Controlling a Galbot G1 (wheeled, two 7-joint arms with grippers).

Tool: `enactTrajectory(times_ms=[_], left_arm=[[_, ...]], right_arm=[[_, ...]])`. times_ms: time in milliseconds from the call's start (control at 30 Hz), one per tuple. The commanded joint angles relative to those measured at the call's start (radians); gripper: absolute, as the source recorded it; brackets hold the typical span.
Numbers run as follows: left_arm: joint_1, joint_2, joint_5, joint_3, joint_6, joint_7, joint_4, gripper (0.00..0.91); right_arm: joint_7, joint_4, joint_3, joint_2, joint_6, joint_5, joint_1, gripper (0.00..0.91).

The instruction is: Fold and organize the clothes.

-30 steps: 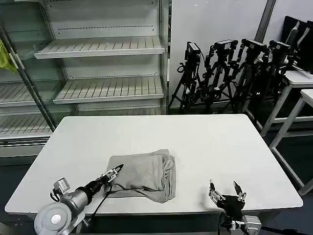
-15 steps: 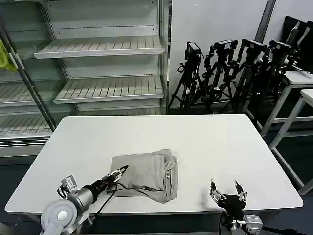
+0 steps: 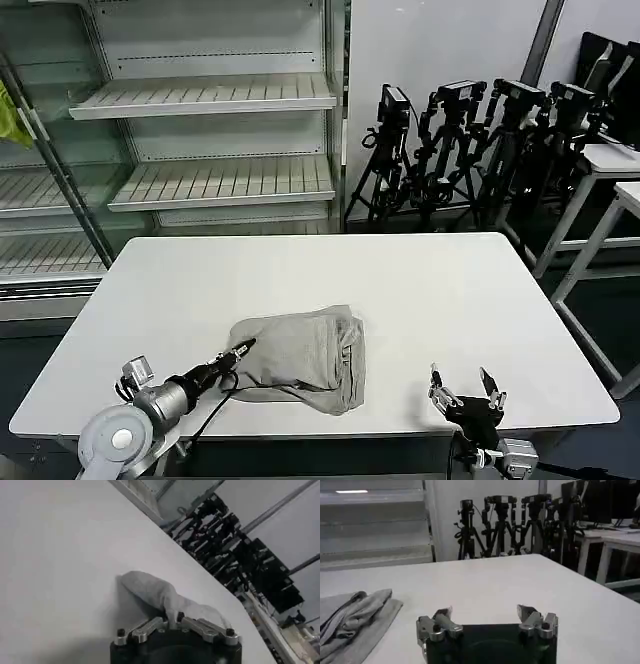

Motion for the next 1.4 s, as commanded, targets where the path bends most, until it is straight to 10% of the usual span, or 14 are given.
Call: enactTrajectory(times_ms=[33, 367, 833, 1133, 1400], left_arm=[[0.017, 0.0, -0.034, -0.042, -0.002, 0.006, -0.022, 0.071], [0.066, 0.085, 0.03, -0.237, -0.002, 0.005, -0.03, 0.071], [0.201, 0.499, 0.477, -0.73, -0.005, 0.229, 0.015, 0.071], [0.299, 0.427, 0.882, -0.427, -0.042, 0.161, -0.276, 0.06], [-0.056, 0.208, 1.163, 0.338, -0.067, 0.076, -0.119, 0.06]], right_arm=[[0.0, 0.009, 0.001, -0.002, 0.0, 0.002, -0.003, 0.907], [0.0, 0.021, 0.007, -0.028, 0.0, 0.033, 0.01, 0.907], [0.0, -0.041, -0.059, -0.067, -0.005, 0.106, 0.153, 0.907], [-0.012, -0.074, -0.081, -0.054, 0.038, 0.073, 0.115, 0.907], [-0.01, -0.07, -0.078, -0.004, 0.062, -0.037, 0.068, 0.907]])
